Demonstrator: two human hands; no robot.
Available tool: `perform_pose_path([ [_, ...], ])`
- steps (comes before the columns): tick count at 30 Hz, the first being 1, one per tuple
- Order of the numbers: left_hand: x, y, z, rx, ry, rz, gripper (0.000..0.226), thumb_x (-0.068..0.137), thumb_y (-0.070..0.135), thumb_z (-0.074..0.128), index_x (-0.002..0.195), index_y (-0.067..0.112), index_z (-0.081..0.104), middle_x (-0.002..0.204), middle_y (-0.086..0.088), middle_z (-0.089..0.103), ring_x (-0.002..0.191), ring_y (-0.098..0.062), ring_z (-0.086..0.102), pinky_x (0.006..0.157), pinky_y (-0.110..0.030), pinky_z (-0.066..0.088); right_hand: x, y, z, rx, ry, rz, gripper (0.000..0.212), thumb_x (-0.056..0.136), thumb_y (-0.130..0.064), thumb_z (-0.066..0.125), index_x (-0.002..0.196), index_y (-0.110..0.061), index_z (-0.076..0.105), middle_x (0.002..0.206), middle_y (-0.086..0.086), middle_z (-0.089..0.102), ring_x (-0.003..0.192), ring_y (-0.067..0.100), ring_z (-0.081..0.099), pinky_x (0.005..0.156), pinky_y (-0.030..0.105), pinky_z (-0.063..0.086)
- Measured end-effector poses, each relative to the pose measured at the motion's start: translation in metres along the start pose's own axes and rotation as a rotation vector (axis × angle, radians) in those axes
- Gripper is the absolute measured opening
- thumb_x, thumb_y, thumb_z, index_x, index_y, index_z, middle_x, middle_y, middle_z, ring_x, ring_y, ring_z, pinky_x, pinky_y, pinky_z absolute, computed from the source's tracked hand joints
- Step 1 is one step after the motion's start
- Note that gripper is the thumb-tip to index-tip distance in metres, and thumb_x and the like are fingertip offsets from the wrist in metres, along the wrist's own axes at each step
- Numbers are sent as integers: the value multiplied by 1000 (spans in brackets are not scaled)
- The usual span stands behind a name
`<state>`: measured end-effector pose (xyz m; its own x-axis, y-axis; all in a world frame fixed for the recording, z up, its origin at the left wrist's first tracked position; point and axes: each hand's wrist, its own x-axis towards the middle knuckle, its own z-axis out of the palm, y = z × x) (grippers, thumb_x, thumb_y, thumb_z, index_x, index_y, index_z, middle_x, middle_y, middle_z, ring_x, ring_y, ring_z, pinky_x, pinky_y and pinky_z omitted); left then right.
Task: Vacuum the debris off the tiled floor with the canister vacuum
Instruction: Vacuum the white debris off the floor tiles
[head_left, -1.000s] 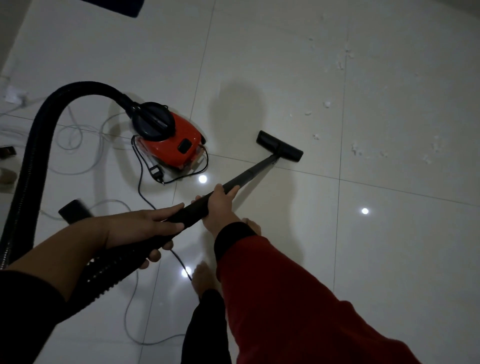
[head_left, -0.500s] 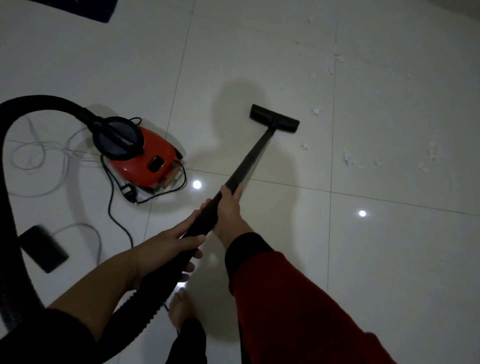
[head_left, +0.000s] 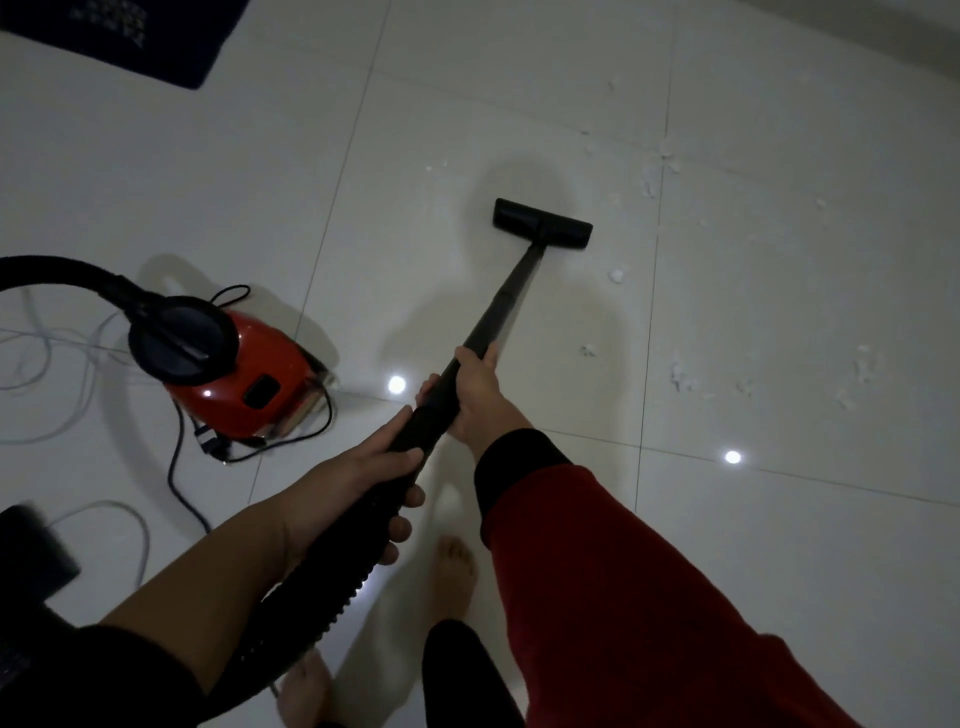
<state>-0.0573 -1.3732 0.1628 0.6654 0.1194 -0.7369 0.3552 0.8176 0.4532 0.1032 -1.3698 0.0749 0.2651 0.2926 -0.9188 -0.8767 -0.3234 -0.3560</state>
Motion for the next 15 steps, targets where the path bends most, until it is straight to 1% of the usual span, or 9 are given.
perform_pose_path([
  [4, 25, 31, 15, 27, 11, 38, 50, 85, 29, 59, 118, 64, 48, 74, -7, 55, 51, -17, 54, 47, -28, 48, 7, -33, 0, -21, -74, -32, 60, 98, -27, 47, 142, -55, 16, 77, 11, 53, 43, 17, 57, 46, 28, 51],
  [6, 36, 45, 22, 48, 24, 41, 50, 90, 26, 55, 119, 65, 46, 75, -8, 54, 50, -17, 55, 47, -28, 49, 9, -43, 1, -93, -92, -52, 60, 98, -30, 47, 143, -55, 15, 85, 7, 56, 51, 15, 61, 47, 27, 53],
  [8, 48, 57, 28, 55, 26, 37, 49, 92, 25, 53, 122, 63, 45, 73, -7, 54, 50, -17, 55, 47, -28, 49, 12, -57, 3, -141, -89, -53, 59, 98, -32, 45, 143, -54, 15, 88, 3, 56, 59, 15, 59, 47, 25, 53],
  [11, 67, 75, 36, 19, 24, 28, 49, 92, 25, 53, 123, 62, 45, 70, -6, 56, 49, -17, 55, 48, -28, 49, 22, -88, 10, -177, -67, -50, 58, 99, -30, 42, 144, -53, 14, 87, 4, 54, 60, 16, 55, 47, 26, 52],
  [13, 83, 88, 40, 0, 18, 28, 48, 93, 26, 53, 123, 62, 44, 69, -6, 56, 49, -17, 55, 48, -29, 49, 30, -108, 15, -195, -59, -57, 57, 100, -30, 40, 145, -52, 13, 90, 4, 52, 63, 17, 54, 50, 29, 50],
  [15, 98, 102, 43, 0, 12, 28, 48, 93, 26, 52, 124, 62, 43, 71, -7, 55, 50, -17, 55, 48, -29, 49, 39, -126, 18, -204, -57, -67, 58, 100, -29, 39, 146, -51, 11, 88, 5, 51, 62, 17, 53, 51, 31, 49],
])
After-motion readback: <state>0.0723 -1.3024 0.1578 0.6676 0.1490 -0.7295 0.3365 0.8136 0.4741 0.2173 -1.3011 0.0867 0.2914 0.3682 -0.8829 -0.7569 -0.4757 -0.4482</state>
